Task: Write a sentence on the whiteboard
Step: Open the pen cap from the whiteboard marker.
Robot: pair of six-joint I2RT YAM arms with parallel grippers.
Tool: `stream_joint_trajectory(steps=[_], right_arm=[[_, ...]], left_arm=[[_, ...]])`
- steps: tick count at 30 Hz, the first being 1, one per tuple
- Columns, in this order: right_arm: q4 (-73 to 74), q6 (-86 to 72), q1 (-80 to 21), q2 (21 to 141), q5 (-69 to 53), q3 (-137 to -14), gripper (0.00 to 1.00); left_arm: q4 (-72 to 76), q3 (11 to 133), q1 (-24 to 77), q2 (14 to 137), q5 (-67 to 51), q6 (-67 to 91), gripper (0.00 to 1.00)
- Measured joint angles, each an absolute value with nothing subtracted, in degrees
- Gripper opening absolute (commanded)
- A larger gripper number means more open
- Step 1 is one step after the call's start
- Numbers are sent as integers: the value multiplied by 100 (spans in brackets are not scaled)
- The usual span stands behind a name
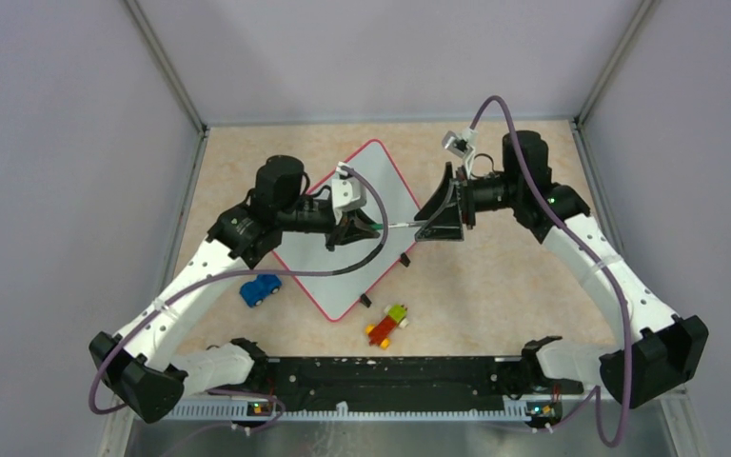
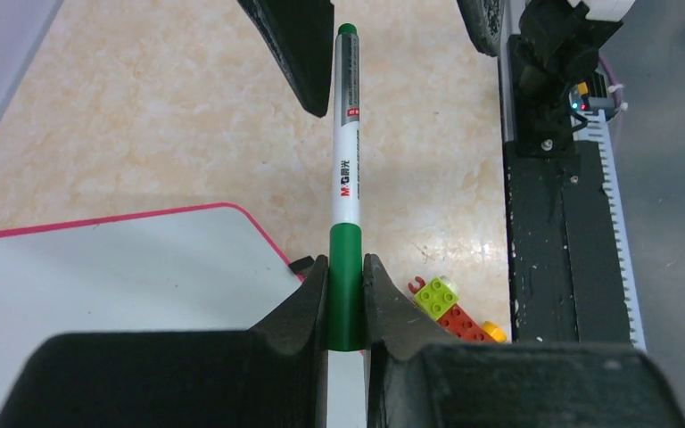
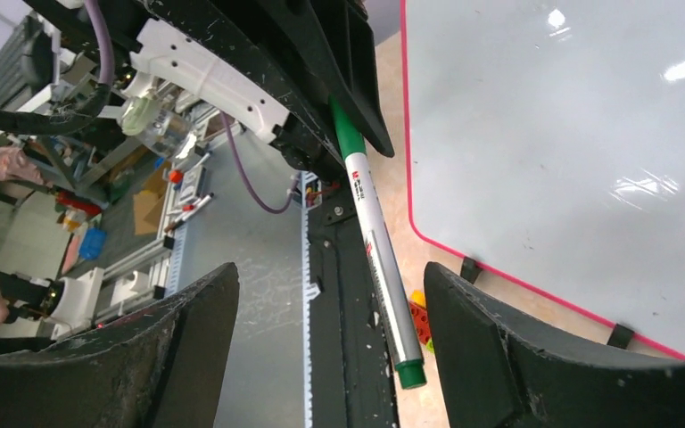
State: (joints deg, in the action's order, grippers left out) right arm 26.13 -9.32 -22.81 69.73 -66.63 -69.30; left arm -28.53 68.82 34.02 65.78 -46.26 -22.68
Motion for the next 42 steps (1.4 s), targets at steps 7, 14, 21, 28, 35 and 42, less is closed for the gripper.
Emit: stream_joint_trajectory(steps=[7, 14, 21, 28, 35, 42], right_arm=[[1793, -1787, -2274, 6980, -6925, -6855, 53], [1315, -2438, -2276, 6987, -6969, -6635, 45], [1083, -2724, -2276, 7017, -6906, -6637, 44], [893, -2926, -2324, 7091, -6864, -6639, 32], [886, -2971, -2340, 7102, -6788, -6639, 13], [869, -2993, -2340, 7105, -6748, -6639, 0]], left_arm=[[-2307, 6866, 3400, 6521, -4729, -1782, 0], [-1868, 6866, 3409, 6554, -4737, -1393, 0], [-1806, 6866, 3476, 6657, -4777, -1363, 0], [-1800, 6866, 3546, 6713, -4759, -1361, 0], [-1741, 6866, 3607, 6729, -4759, -1356, 0], [-1710, 6866, 3623, 6740, -4781, -1367, 0]])
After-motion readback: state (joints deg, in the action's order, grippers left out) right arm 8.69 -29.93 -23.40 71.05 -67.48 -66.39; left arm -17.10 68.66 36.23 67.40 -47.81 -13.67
